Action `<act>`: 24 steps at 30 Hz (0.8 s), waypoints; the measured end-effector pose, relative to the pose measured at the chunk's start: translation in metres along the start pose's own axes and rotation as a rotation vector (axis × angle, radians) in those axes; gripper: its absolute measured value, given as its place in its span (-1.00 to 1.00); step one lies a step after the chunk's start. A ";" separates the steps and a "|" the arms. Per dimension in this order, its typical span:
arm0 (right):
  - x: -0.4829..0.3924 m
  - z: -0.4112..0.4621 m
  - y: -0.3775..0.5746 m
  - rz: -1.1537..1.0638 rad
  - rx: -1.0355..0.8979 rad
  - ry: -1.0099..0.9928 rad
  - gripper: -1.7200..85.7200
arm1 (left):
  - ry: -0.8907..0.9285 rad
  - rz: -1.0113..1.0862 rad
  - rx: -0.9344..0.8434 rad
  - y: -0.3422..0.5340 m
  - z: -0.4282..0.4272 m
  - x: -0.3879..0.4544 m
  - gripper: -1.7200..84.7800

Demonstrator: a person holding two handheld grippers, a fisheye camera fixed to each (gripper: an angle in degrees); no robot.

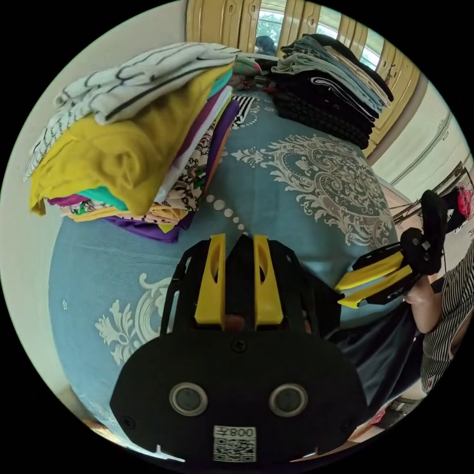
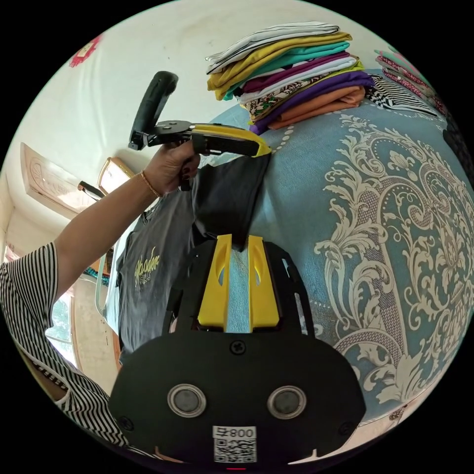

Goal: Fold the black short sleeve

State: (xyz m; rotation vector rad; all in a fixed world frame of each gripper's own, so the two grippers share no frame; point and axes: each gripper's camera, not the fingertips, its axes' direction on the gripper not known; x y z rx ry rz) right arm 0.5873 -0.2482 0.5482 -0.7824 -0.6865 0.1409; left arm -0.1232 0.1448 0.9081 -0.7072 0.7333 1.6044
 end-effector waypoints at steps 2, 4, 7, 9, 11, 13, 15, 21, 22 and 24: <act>0.002 0.002 0.003 -0.002 0.001 -0.001 -0.83 | 0.008 0.020 0.019 -0.008 0.006 0.000 -0.85; 0.006 0.003 0.005 0.006 0.004 -0.013 -0.86 | 0.021 0.019 0.020 -0.015 0.012 -0.002 -0.90; 0.008 0.005 0.008 0.003 0.004 -0.019 -0.90 | 0.002 0.010 0.057 -0.018 0.014 -0.005 -0.92; 0.007 0.006 0.011 -0.005 0.007 -0.002 -0.92 | 0.009 -0.020 0.118 -0.015 0.005 -0.012 -0.93; 0.001 0.004 0.015 -0.031 0.036 0.036 -0.94 | 0.009 -0.047 0.175 -0.007 -0.005 -0.019 -0.94; -0.004 0.001 0.019 -0.055 0.065 0.049 -0.94 | 0.015 -0.083 0.226 0.003 -0.017 -0.029 -0.94; -0.007 -0.002 0.023 -0.067 0.102 0.039 -0.95 | 0.035 -0.130 0.289 0.019 -0.030 -0.043 -0.94; -0.024 -0.013 0.038 -0.155 0.241 -0.057 -0.95 | 0.089 -0.258 0.435 0.075 -0.058 -0.078 -0.95; -0.029 -0.014 0.041 -0.182 0.264 -0.080 -0.96 | 0.098 -0.272 0.454 0.082 -0.060 -0.082 -0.95; -0.040 -0.015 0.045 -0.232 0.295 -0.104 -0.96 | 0.139 -0.337 0.522 0.111 -0.066 -0.096 -0.95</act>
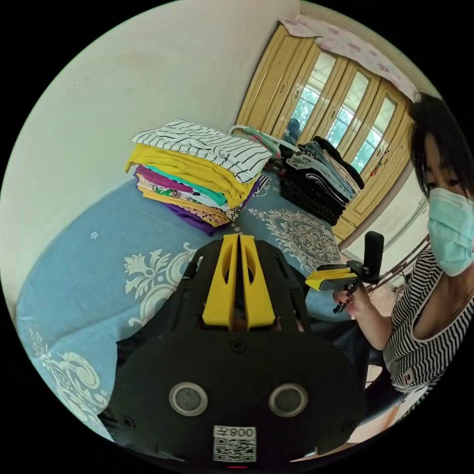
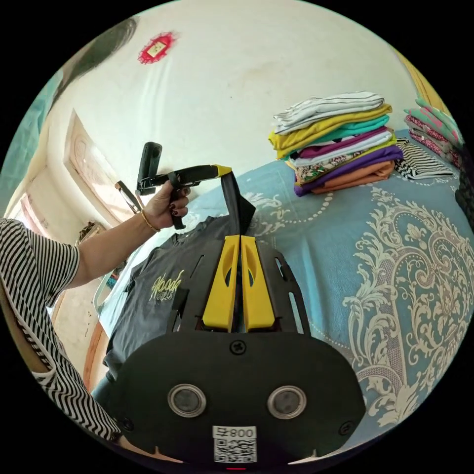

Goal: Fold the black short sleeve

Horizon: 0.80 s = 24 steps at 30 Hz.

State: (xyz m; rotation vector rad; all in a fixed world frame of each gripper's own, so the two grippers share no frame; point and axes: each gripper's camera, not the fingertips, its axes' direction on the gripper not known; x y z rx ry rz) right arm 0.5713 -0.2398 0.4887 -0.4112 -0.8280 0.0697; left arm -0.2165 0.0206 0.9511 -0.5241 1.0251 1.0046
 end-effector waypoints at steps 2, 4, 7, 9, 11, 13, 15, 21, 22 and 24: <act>-0.012 0.005 0.000 -0.058 0.007 -0.098 -0.96 | 0.016 -0.048 0.035 0.014 -0.012 -0.015 -0.94; -0.021 0.014 0.002 -0.096 -0.015 -0.133 -0.96 | 0.015 -0.088 0.047 0.031 -0.020 -0.030 -0.94; -0.032 0.033 0.002 -0.142 -0.102 -0.215 -0.95 | 0.004 -0.164 0.028 0.059 -0.022 -0.054 -0.94; -0.039 0.042 0.003 -0.170 -0.130 -0.207 -0.95 | -0.005 -0.213 -0.010 0.077 -0.017 -0.072 -0.94; -0.048 0.057 0.005 -0.208 -0.200 -0.191 -0.95 | -0.010 -0.248 -0.034 0.088 -0.011 -0.083 -0.94; -0.051 0.069 0.007 -0.217 -0.236 -0.188 -0.95 | -0.022 -0.270 -0.064 0.095 -0.004 -0.093 -0.93; -0.053 0.082 0.008 -0.215 -0.296 -0.186 -0.95 | -0.051 -0.276 -0.112 0.100 0.005 -0.102 -0.93; -0.059 0.102 0.010 -0.240 -0.352 -0.178 -0.95 | -0.077 -0.272 -0.127 0.099 0.010 -0.115 -0.87; -0.060 0.107 0.010 -0.242 -0.369 -0.193 -0.95 | -0.073 -0.274 -0.125 0.098 0.009 -0.117 -0.86; -0.060 0.112 0.010 -0.243 -0.384 -0.205 -0.94 | -0.070 -0.298 -0.117 0.098 0.007 -0.125 -0.83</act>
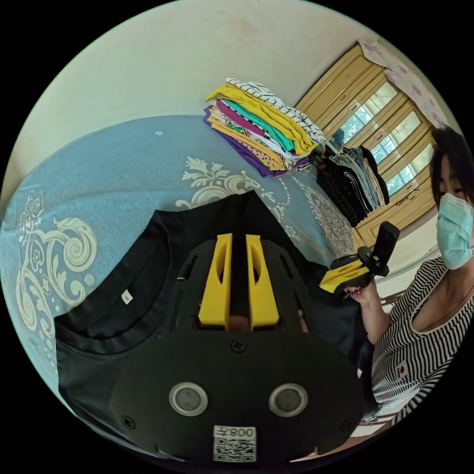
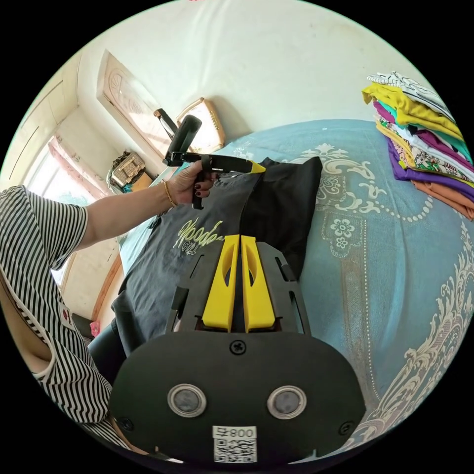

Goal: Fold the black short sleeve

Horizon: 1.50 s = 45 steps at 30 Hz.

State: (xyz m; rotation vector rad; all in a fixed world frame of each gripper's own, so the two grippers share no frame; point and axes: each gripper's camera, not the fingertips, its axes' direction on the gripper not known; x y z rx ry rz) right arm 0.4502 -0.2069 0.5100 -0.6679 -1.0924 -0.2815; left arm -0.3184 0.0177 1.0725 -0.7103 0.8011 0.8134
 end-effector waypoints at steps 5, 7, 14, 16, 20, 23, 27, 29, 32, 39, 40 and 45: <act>0.006 0.010 -0.005 -0.001 -0.018 -0.068 -0.90 | 0.049 -0.024 0.076 -0.006 -0.004 -0.010 -0.78; 0.009 0.012 -0.006 0.006 -0.018 -0.097 -0.89 | 0.060 -0.011 0.053 -0.015 0.005 -0.007 -0.76; 0.020 -0.011 -0.002 0.053 0.082 -0.037 -0.84 | -0.029 0.142 -0.117 -0.065 0.062 0.024 -0.74; 0.023 -0.012 -0.002 0.064 0.083 -0.025 -0.82 | -0.032 0.150 -0.151 -0.074 0.074 0.026 -0.76; 0.025 0.009 -0.010 0.075 -0.019 0.043 -0.82 | -0.032 0.159 -0.200 -0.085 0.096 0.034 -0.88; 0.023 0.021 -0.016 0.080 -0.080 0.126 -0.89 | -0.050 0.175 -0.173 -0.090 0.102 0.048 -0.93; 0.028 0.024 -0.018 0.118 -0.088 0.180 -0.95 | -0.068 0.182 -0.170 -0.095 0.116 0.063 -0.95; 0.032 0.022 -0.019 0.147 -0.067 0.188 -0.95 | -0.084 0.184 -0.179 -0.094 0.122 0.069 -0.95; 0.034 0.023 -0.021 0.158 -0.064 0.193 -0.96 | -0.092 0.176 -0.178 -0.090 0.128 0.076 -0.95; 0.034 0.026 -0.026 0.155 -0.066 0.190 -0.96 | -0.098 0.179 -0.036 -0.068 0.093 0.101 -0.94; 0.034 0.027 -0.027 0.154 -0.067 0.200 -0.96 | -0.098 0.181 -0.031 -0.065 0.089 0.103 -0.94; 0.038 0.027 -0.028 0.178 -0.051 0.210 -0.96 | -0.088 0.233 -0.135 -0.026 0.093 0.131 -0.95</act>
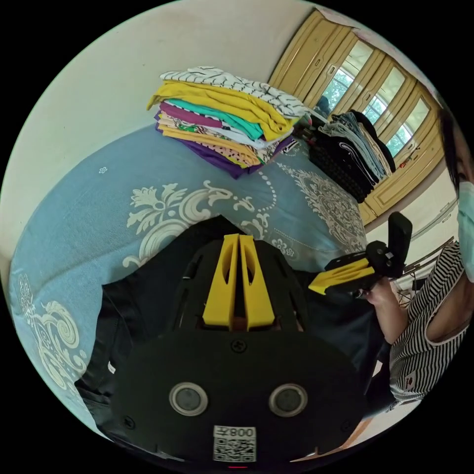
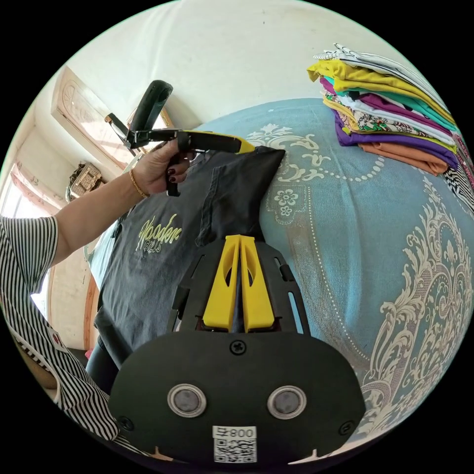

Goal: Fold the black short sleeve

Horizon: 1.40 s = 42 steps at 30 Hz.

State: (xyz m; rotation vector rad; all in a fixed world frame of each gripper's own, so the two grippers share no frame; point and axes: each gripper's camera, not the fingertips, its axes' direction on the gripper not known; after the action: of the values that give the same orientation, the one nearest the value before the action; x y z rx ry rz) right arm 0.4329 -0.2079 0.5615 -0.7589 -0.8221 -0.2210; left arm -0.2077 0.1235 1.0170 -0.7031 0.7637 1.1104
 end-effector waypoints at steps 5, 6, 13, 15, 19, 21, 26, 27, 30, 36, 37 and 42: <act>0.002 0.002 -0.003 0.016 -0.001 0.006 -0.96 | -0.037 -0.014 -0.058 0.009 0.014 0.020 -0.95; 0.002 0.001 -0.003 0.012 -0.001 0.000 -0.96 | -0.043 -0.017 -0.045 0.011 0.009 0.025 -0.95; 0.011 -0.019 0.002 0.037 0.109 -0.067 -0.96 | 0.046 0.111 -0.036 0.041 -0.012 0.086 -0.96; 0.013 -0.010 -0.001 0.063 0.059 -0.033 -0.96 | 0.027 0.147 -0.095 0.055 -0.004 0.107 -0.96; 0.012 0.006 -0.007 0.075 -0.016 0.018 -0.96 | -0.021 0.143 -0.070 0.069 -0.017 0.124 -0.96; 0.015 0.007 -0.006 0.093 -0.006 0.007 -0.96 | 0.035 0.140 0.001 0.082 -0.038 0.133 -0.96; 0.016 0.018 -0.008 0.110 -0.013 -0.020 -0.96 | 0.057 0.107 -0.050 0.108 -0.038 0.143 -0.96; 0.016 0.018 -0.008 0.109 -0.012 -0.019 -0.96 | 0.068 0.093 -0.059 0.113 -0.045 0.145 -0.96; 0.016 0.023 -0.009 0.117 -0.005 -0.039 -0.96 | 0.078 0.114 -0.002 0.132 -0.070 0.157 -0.96; -0.011 0.028 -0.015 0.026 0.074 0.001 -0.96 | -0.126 0.043 0.042 0.163 -0.115 0.144 -0.96; -0.016 0.037 -0.017 0.015 0.052 0.011 -0.96 | -0.140 0.027 0.042 0.166 -0.118 0.140 -0.96; -0.020 0.060 -0.024 0.022 -0.004 0.016 -0.96 | -0.101 -0.095 -0.009 0.201 -0.139 0.118 -0.96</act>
State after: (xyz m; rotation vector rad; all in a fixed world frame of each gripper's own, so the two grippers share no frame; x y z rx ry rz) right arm 0.3735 -0.1866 0.5855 -0.7685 -0.7975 -0.2085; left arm -0.3941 0.1292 0.8191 -0.6786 0.6337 1.0554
